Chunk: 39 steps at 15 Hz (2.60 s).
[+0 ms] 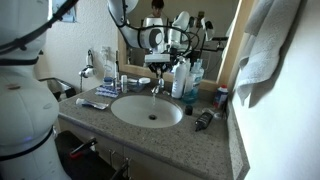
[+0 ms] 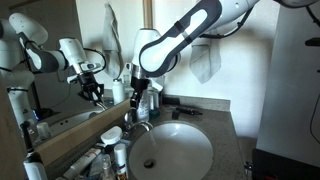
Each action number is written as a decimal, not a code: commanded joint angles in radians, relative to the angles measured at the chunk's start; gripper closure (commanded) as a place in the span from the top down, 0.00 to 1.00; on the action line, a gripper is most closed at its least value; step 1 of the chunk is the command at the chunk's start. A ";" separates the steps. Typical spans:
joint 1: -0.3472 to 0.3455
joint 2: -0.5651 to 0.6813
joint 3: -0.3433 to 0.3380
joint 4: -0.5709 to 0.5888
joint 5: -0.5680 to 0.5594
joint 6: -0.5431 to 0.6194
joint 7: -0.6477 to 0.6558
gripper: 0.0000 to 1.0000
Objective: Open the faucet then close the faucet
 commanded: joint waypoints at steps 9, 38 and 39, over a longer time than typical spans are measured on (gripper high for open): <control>-0.001 -0.012 0.000 0.010 -0.019 0.031 -0.006 0.09; -0.017 -0.042 -0.001 -0.036 0.008 -0.046 -0.015 0.08; -0.019 -0.042 0.000 -0.038 0.012 -0.048 -0.017 0.09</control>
